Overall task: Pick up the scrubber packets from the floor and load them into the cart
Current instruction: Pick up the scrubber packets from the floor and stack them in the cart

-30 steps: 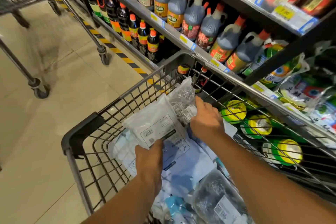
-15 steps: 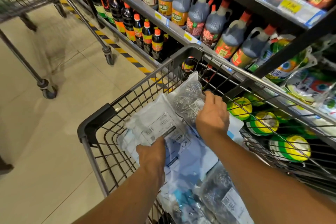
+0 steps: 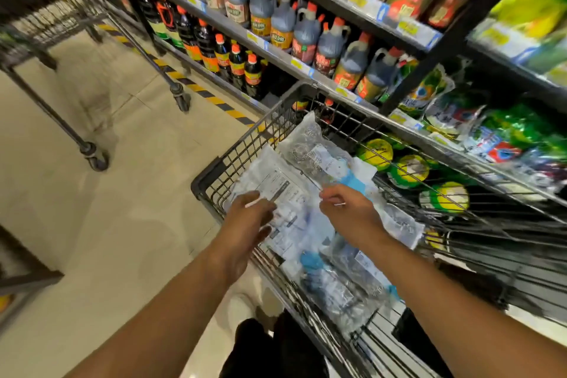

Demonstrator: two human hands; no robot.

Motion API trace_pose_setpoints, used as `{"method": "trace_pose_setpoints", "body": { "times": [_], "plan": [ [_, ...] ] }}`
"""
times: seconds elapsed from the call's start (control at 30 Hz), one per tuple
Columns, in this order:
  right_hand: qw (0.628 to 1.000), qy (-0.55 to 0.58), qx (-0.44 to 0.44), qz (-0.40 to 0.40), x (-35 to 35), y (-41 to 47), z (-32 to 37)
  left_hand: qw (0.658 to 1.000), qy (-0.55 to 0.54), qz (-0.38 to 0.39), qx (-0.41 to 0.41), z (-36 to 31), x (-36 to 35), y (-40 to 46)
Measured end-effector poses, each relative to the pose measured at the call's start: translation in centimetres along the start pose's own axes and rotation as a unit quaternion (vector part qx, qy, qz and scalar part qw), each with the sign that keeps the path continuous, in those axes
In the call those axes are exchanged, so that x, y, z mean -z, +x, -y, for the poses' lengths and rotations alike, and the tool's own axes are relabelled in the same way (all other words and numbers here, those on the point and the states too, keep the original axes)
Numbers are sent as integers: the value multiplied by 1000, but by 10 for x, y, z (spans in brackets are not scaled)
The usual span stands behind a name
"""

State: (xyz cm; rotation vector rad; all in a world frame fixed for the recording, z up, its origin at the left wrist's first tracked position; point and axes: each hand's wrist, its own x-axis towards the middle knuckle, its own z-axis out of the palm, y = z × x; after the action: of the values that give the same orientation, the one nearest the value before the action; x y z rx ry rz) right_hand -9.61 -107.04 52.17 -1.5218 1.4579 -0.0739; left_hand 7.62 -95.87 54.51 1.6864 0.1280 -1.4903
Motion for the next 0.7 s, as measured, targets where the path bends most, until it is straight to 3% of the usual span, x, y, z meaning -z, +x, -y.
{"method": "trace_pose_setpoints", "body": {
  "times": [0.33, 0.7],
  "plan": [
    [981, 193, 7, 25, 14, -198, 70, 991, 92, 24, -90, 6, 88, -173],
    [979, 165, 65, 102, 4, -274, 134, 972, 43, -74, -217, -2, 165, -266]
  ]
}}
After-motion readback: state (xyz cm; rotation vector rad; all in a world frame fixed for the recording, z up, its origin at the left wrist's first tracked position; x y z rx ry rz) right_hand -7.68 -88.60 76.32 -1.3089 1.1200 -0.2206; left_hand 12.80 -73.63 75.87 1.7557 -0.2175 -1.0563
